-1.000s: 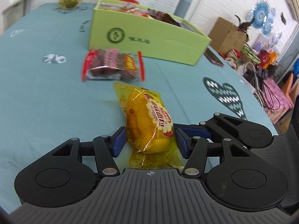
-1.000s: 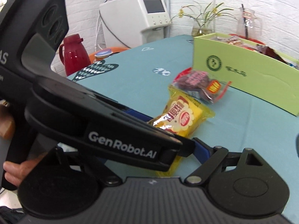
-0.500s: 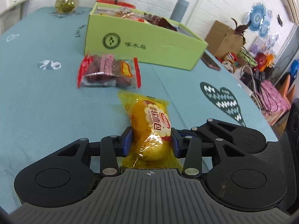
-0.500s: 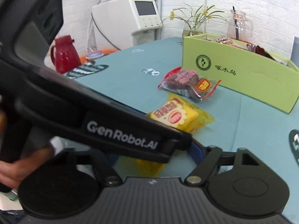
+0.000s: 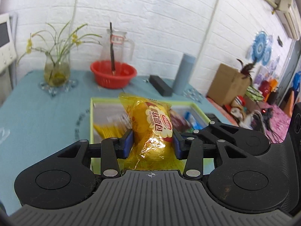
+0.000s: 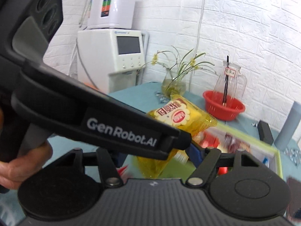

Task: Organize snacks
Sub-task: 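Drop the yellow bread pack into the green box from the left gripper, then grasp the red-labelled dried-fruit bag with the left gripper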

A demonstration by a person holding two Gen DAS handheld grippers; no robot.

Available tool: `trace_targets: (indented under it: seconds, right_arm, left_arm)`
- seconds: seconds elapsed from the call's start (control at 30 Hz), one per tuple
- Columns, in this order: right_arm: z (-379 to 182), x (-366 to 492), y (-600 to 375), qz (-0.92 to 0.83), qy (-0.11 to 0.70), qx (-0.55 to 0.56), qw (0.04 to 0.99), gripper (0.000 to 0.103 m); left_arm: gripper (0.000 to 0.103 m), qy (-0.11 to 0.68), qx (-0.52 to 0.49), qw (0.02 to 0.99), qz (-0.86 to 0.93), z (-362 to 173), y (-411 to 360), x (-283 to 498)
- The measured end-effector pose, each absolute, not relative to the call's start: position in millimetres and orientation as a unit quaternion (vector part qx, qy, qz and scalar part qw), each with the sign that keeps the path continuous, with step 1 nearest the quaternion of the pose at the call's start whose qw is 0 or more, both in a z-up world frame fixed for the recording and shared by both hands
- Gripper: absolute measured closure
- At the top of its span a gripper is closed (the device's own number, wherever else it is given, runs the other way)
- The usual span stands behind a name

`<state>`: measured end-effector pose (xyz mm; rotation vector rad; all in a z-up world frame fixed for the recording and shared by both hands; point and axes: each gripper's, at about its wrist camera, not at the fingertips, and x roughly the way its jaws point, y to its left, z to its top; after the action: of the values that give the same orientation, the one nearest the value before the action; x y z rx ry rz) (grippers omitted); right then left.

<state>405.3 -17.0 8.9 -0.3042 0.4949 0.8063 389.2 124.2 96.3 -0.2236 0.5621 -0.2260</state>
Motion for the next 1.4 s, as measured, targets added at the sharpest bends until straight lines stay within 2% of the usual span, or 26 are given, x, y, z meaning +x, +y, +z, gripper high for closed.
trace_targets:
  seconds: [0.07,0.17,0.23,0.27,0.37,0.4,0.53,0.73,0.97,1.1,1.2,1.27,1.4]
  right_arm:
    - [7,435,-9,0.386,0.251,-0.143,0.876,0.028]
    - [-10,466,0,0.385,0.274,-0.150,0.868,0.026]
    - [-27,476,2,0.386,0.293,-0.149,0.862,0.021]
    - [-34,477,1,0.387,0.296,-0.150,0.860,0.014]
    - [-34,474,-9,0.384,0.287,-0.135,0.867,0.015]
    - [-30,470,-13,0.382,0.281,-0.135,0.870,0.012]
    - [-6,434,-33,0.368,0.244,-0.127,0.888,0.011]
    - [-1,357,-72,0.374,0.241,-0.101,0.890,0.010]
    - [-50,320,-66,0.397,0.315,-0.127,0.852,0.010]
    - [-51,322,-47,0.418,0.299,-0.167,0.842,0.010]
    - [-51,333,-26,0.459,0.277,-0.193,0.822,0.010]
    - [-58,342,-11,0.486,0.274,-0.206,0.804,0.010]
    - [-74,356,2,0.471,0.324,-0.214,0.792,0.010]
  left_arm:
    - [0.081,0.282,-0.110,0.947,-0.106,96,133,421]
    - [0.072,0.303,-0.114,0.942,-0.092,80,143,458]
    - [0.052,0.323,-0.114,0.936,-0.078,60,147,473]
    - [0.050,0.334,-0.110,0.933,-0.073,50,147,478]
    - [0.041,0.304,-0.075,0.947,-0.071,48,137,465]
    - [0.036,0.297,-0.076,0.949,-0.072,52,136,459]
    - [0.024,0.242,-0.071,0.966,-0.064,78,130,425]
    - [0.016,0.213,-0.089,0.971,-0.069,91,131,361]
    - [0.019,0.300,-0.126,0.945,-0.041,33,144,321]
    - [0.032,0.355,-0.191,0.915,-0.021,4,166,313]
    - [0.041,0.367,-0.250,0.895,-0.035,-7,182,311]
    - [0.044,0.370,-0.270,0.887,-0.055,-11,186,315]
    - [0.049,0.387,-0.270,0.877,-0.091,-17,178,329]
